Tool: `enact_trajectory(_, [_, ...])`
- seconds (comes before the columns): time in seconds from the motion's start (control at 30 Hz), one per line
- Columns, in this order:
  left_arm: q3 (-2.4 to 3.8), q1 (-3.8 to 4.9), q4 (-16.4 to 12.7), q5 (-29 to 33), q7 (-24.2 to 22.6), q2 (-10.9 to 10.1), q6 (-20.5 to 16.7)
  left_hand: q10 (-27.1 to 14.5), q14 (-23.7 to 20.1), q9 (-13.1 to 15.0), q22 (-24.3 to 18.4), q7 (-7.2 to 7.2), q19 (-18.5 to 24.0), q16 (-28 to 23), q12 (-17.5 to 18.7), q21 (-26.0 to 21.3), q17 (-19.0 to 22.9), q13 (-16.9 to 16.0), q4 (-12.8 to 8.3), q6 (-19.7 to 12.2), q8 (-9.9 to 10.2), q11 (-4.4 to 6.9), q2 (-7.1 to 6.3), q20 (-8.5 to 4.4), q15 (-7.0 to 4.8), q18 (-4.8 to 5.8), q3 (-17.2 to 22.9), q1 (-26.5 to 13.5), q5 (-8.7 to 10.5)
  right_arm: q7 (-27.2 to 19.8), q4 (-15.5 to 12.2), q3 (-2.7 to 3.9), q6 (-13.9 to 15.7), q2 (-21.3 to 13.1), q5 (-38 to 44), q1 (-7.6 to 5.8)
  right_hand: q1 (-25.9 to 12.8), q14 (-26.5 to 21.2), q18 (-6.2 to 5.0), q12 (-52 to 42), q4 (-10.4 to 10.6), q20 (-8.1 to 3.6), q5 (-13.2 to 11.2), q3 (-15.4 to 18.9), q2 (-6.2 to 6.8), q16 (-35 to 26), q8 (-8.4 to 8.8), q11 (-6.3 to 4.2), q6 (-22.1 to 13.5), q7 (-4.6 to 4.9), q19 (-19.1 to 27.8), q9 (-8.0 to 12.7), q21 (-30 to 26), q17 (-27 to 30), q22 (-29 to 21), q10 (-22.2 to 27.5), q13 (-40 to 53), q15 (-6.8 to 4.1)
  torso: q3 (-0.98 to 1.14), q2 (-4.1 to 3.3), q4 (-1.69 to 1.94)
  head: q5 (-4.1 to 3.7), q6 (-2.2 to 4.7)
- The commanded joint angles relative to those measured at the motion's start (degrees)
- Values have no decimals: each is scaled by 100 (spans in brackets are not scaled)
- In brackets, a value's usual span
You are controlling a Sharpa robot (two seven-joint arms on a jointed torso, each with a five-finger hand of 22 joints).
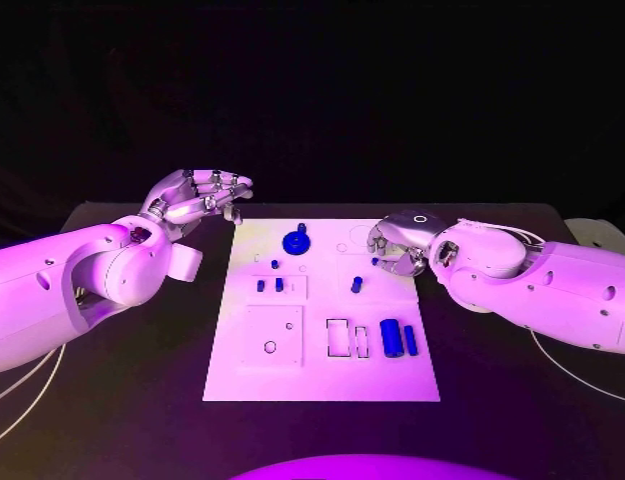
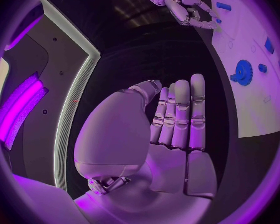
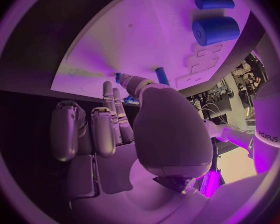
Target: Assemble the parts on the task board
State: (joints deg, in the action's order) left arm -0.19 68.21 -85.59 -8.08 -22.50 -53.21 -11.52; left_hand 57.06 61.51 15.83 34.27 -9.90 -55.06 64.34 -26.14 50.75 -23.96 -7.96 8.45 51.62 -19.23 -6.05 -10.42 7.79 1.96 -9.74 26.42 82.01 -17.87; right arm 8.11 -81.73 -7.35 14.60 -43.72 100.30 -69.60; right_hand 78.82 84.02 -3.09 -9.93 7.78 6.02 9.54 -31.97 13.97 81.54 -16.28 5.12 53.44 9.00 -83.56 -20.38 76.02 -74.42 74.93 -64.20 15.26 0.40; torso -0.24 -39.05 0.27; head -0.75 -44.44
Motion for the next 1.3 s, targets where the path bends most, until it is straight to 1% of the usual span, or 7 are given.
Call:
enact_trajectory(0.03, [3, 0, -28, 164, -139, -9, 8, -26, -39, -1, -6, -17, -4, -20, -27, -23, 9, -6, -12, -36, 10, -19, -22, -45, 9, -84, 11, -12, 1, 83, 27, -6, -179, 38, 236, 27, 19, 267, 17, 31, -33, 8, 23, -62, -2, 23, 12, -9, 71, -9, -59, -13, 46, -14, 868, -83, -30, 17, 4, -5, -6, 25, -14])
enact_trajectory(0.2, [3, 0, -28, 166, -115, -16, 4, -36, -38, -2, -8, -22, -8, -22, -32, -26, 11, -8, -19, -47, 16, -22, -20, -45, 11, -84, 16, -7, -1, 91, 51, -9, -217, 77, 236, 58, 18, 265, 30, 46, -121, 5, -63, -171, -55, 26, -4, -27, 177, -7, -87, -25, 113, -17, 911, -221, -86, -5, 3, -4, -2, 34, -37])
enact_trajectory(0.33, [3, 1, -23, 167, -88, -22, 1, -41, -38, -2, -10, -23, -10, -23, -36, -28, 13, -9, -25, -49, 16, -23, -15, -45, 12, -83, 22, -2, -2, 102, 77, -10, -254, 99, 237, 77, 12, 266, 50, 37, -187, -4, -91, -231, -86, 33, -28, -61, 269, -37, -130, -40, 210, -27, 963, -338, -102, -31, 3, 2, -9, 36, -46])
enact_trajectory(0.57, [3, 1, -14, 167, -52, -25, -7, -41, -38, -2, -10, -23, -10, -23, -36, -28, 13, -9, -25, -49, 16, -23, -15, -45, 12, -83, 22, -2, -2, 105, 150, -14, -296, 156, 239, 112, 6, 267, 63, 43, -216, -12, -94, -264, -116, 34, -35, -75, 306, -50, -158, -46, 274, -30, 996, -378, -112, -44, 6, 2, -5, 38, -68])
enact_trajectory(0.73, [3, 1, -4, 167, -18, -26, -29, -49, -37, -2, -12, -27, -14, -24, -40, -30, 15, -11, -32, -55, 19, -26, -14, -45, 13, -83, 26, 3, -3, 104, 184, -16, -317, 193, 238, 145, 1, 265, 77, 48, -290, -36, -91, -325, -205, 32, -72, -114, 415, -91, -187, -71, 343, -25, 1036, -484, -125, -78, 8, 4, -9, 47, -68])
enact_trajectory(0.87, [3, 1, 3, 167, 5, -29, -37, -61, -37, -3, -14, -33, -17, -27, -43, -32, 17, -13, -42, -64, 24, -30, -14, -45, 15, -83, 32, 10, -4, 122, 212, -18, -322, 217, 239, 160, 17, 268, 91, 62, -383, -65, -100, -378, -327, 33, -122, -152, 527, -131, -216, -109, 411, -29, 1074, -588, -130, -111, 4, -1, -10, 39, -72])
enact_trajectory(1.3, [3, 1, 5, 161, 100, -37, -14, -98, -43, -5, -17, -45, -22, -35, -52, -37, 24, -16, -74, -86, 34, -41, -21, -44, 21, -82, 46, 28, -4, 187, 172, -20, -14, 188, 268, 170, 14, 264, 110, 101, -473, -90, -106, -406, -404, 16, -168, -177, 603, -157, -256, -151, 503, 1, 1121, -661, -142, -135, 2, 4, -4, 31, -84])
